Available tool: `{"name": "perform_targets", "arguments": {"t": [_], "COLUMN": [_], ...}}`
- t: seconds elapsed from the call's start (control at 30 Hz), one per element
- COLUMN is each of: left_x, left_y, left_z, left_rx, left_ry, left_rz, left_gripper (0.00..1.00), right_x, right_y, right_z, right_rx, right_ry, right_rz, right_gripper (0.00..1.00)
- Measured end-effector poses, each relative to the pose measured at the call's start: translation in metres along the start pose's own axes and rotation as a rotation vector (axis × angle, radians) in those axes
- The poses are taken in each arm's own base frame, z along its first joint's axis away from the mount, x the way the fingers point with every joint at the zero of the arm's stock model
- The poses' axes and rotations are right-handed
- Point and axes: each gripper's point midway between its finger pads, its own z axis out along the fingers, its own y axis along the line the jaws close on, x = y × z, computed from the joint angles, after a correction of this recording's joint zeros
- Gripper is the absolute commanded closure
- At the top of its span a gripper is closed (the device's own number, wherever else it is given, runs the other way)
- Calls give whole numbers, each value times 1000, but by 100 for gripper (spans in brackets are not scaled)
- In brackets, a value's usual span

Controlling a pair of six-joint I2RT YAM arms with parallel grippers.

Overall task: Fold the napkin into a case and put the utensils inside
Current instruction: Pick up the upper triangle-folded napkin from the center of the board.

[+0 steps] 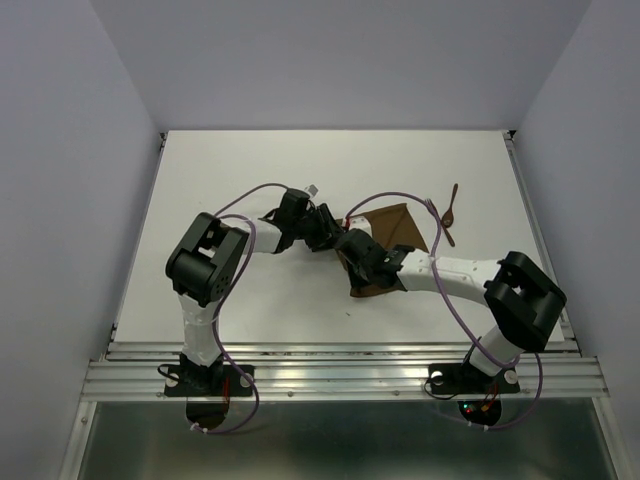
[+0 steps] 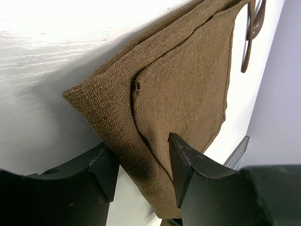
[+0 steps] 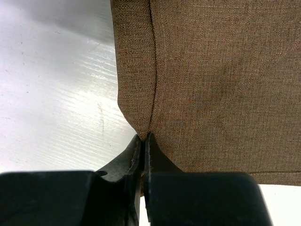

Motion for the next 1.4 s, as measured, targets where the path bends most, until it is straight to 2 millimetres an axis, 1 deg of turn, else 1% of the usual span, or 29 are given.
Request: {"name": "perform_targets", "arguments": {"t": [0.03, 0.07, 0.13, 0.33, 0.43, 0.53, 0.57, 0.63, 0.67, 0.73, 0.8, 0.87, 0.97, 1.1, 1.23, 1.4], "left_x": [0, 0, 1, 1, 3, 5, 5, 5, 5, 5, 8, 9, 14, 14, 16, 15], "left_y": [0, 0, 1, 3, 5, 7, 7, 7, 7, 7, 9, 9, 10, 4, 5, 6], "left_z": [0, 1, 1, 3, 5, 6, 7, 7, 7, 7, 6, 3, -2, -10, -16, -18], "left_rx": [7, 14, 24, 22, 17, 12, 11, 11, 11, 11, 11, 8, -10, -15, -45, -74], "left_ry": [-5, -11, -21, -42, -38, -33, -33, -32, -32, -31, -26, -21, -7, -2, 7, 13], "left_rz": [-4, -6, -9, -18, -24, -29, -34, -38, -39, -44, -56, -67, -89, -96, -108, -119], "left_gripper": [45, 48, 50, 64, 76, 97, 100, 100, 100, 100, 100, 100, 100, 100, 100, 100], "right_x": [-1, -1, -3, -1, 2, 5, 5, 5, 5, 6, 6, 6, 4, 0, -3, -3], "right_y": [0, 0, 0, 0, -1, -1, -1, -1, -1, -2, -3, -4, -6, -5, -4, 4], "right_z": [-1, -1, -2, -2, -1, -1, -1, -1, -1, -1, -1, -2, -3, -6, -8, -14], "right_rx": [-1, -2, -5, -6, -5, -4, -4, -4, -4, -3, 4, 14, 24, 22, 24, 8], "right_ry": [-3, -5, -9, -5, 3, 8, 8, 8, 8, 11, 12, 11, 6, -3, -16, -30], "right_rz": [1, 2, 4, 5, 3, 2, 2, 2, 2, 0, -10, -14, -12, -8, -12, -33], "right_gripper": [99, 99, 99, 99, 99, 99, 93, 81, 65, 50, 40, 33, 31, 31, 31, 30]}}
